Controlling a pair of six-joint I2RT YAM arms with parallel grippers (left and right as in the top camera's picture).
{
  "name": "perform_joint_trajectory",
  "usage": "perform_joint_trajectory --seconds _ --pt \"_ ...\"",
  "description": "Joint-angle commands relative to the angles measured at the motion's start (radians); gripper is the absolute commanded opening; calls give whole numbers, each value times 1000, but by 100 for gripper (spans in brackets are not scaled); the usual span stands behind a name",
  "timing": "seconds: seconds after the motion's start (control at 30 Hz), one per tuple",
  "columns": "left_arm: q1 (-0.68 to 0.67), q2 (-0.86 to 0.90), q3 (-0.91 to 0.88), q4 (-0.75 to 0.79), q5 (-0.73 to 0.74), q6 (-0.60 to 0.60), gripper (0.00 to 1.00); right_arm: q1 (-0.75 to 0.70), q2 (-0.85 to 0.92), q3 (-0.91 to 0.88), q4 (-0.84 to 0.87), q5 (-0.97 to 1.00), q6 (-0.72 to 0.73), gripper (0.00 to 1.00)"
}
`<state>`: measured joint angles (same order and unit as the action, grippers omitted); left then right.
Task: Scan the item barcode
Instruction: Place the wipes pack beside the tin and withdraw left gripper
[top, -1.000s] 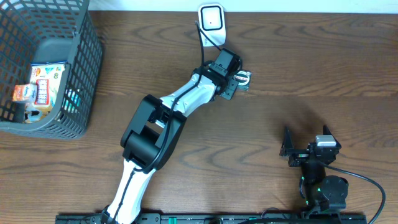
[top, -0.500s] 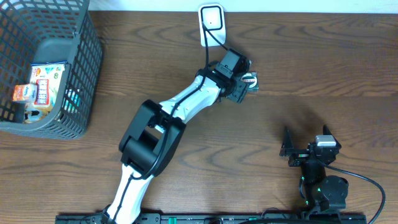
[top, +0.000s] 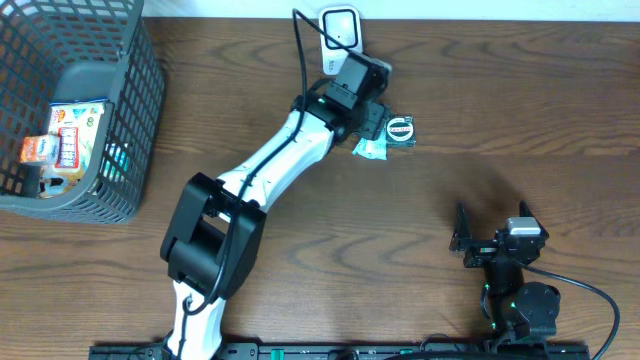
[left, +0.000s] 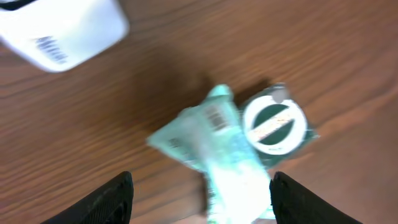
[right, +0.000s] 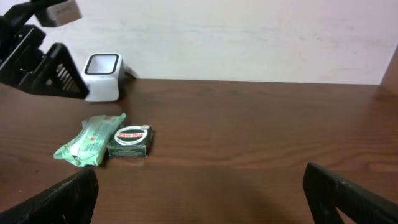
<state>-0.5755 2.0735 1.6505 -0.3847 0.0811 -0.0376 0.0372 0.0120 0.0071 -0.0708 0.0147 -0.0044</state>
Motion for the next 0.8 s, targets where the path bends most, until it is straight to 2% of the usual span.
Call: perform_joint_trajectory --seconds 0.0,0.1,0.2,0.23,0.4,0.47,0.53,0.77 --pt "42 -55 29 -12 -77 -8 69 -8 -5 -2 -4 -2 11 99" --pt "79 -136 29 -22 -94 -8 70 -8 -5 -2 -4 -2 10 99" --pt "127 -245 29 -25 -101 12 78 -8 -5 -2 -4 -2 11 99" --pt "167 -327 29 -27 -101 19 87 -8 -5 -2 -4 -2 10 99" --pt "299 -496 29 -52 -101 132 95 -8 -5 -2 -4 -2 11 99" --pt "377 -539 29 -52 -101 131 97 -8 -5 -2 -4 -2 10 99" --pt "564 -570 29 -64 -101 130 98 -8 -5 -2 -4 -2 10 99" --pt "870 -504 29 -56 -101 143 98 -8 -5 -2 -4 -2 10 99"
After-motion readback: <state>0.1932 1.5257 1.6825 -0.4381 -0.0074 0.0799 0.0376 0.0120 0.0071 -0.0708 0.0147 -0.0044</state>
